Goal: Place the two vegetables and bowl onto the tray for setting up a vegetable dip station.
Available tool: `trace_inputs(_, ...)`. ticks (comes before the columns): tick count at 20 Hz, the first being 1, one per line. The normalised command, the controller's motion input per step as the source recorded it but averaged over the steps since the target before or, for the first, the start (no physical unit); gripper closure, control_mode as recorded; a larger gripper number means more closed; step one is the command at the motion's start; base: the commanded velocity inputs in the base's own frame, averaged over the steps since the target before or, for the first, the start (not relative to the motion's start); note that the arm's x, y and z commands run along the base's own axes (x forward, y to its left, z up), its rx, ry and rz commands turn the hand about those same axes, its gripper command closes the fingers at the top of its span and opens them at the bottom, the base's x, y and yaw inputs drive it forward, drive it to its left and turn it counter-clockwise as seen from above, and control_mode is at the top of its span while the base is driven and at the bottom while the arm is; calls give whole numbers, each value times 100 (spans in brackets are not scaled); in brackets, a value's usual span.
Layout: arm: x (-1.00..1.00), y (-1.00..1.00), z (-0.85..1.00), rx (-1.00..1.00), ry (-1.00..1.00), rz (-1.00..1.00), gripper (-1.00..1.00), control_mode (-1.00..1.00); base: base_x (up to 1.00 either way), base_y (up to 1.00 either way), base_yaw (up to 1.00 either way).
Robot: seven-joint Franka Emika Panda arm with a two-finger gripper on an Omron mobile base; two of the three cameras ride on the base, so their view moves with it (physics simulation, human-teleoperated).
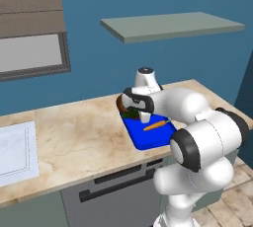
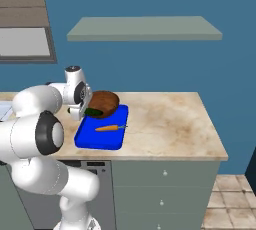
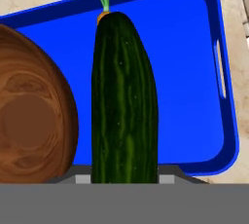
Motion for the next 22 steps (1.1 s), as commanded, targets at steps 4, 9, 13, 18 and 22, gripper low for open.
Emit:
trace_inputs(4,0,0,0,0,0,0,100,100,-2,-17,-2)
trace_inputs(9,0,0,0,0,0,0,100,100,0,-2,-1)
trace_inputs(13,-12,-17,-7,2,0,-1,100,-100,0,0,0)
trace_inputs(18,-30,-35,-12,3,0,-2,100,-100,0,0,0)
trace_inputs(22,21,-44,-19,0,2,2,100,-100,0,0,0)
